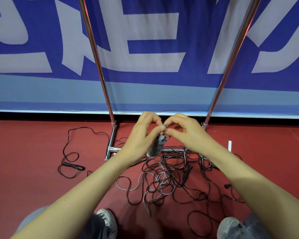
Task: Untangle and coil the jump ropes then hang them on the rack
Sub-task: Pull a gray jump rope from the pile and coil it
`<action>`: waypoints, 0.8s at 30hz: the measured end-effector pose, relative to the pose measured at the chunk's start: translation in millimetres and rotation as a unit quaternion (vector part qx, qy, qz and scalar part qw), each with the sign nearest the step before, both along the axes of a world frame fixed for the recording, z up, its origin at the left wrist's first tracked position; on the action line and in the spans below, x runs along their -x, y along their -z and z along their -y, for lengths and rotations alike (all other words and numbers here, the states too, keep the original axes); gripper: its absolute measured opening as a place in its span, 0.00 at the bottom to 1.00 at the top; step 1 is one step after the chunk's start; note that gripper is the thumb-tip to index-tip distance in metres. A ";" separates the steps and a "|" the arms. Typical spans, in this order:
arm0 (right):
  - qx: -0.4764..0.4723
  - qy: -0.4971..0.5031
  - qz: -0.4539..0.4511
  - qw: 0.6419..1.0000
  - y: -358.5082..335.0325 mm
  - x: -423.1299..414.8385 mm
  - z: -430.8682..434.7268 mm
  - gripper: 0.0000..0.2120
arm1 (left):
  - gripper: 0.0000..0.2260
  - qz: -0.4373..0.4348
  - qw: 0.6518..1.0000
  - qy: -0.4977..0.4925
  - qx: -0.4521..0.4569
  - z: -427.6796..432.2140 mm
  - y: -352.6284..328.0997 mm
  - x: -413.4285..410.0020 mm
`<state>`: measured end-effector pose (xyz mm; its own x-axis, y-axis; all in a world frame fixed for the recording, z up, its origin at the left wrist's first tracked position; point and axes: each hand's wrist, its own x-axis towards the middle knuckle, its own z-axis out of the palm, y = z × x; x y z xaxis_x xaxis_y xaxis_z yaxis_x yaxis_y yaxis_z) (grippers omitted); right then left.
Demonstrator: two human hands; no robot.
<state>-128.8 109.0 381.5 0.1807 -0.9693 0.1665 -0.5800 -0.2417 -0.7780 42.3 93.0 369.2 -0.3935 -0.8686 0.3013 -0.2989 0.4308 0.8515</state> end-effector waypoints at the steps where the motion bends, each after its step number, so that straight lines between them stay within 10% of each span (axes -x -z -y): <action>1: 0.005 0.015 0.020 1.000 -1.8 1.2 1.2 0.06 | 0.08 -0.041 0.998 0.020 -0.051 -0.3 1.3 0.8; 8: -0.048 0.049 0.160 0.985 -7.5 5.0 2.2 0.03 | 0.20 -0.113 0.983 0.025 -0.146 -5.9 11.6 19.5; 20: -0.161 0.161 0.392 0.891 -14.2 5.8 7.0 0.06 | 0.07 -0.004 0.996 -0.014 0.084 -6.2 2.2 35.5; 24: -0.209 0.218 0.462 0.834 -11.0 14.9 12.2 0.06 | 0.04 0.017 0.999 0.033 0.017 -1.4 -0.3 31.2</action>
<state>-143.8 96.8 392.5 -0.2216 -0.9177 -0.3297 0.3512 0.2403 -0.9049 11.1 94.4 369.5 -0.4599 -0.8301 0.3152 -0.2975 0.4785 0.8261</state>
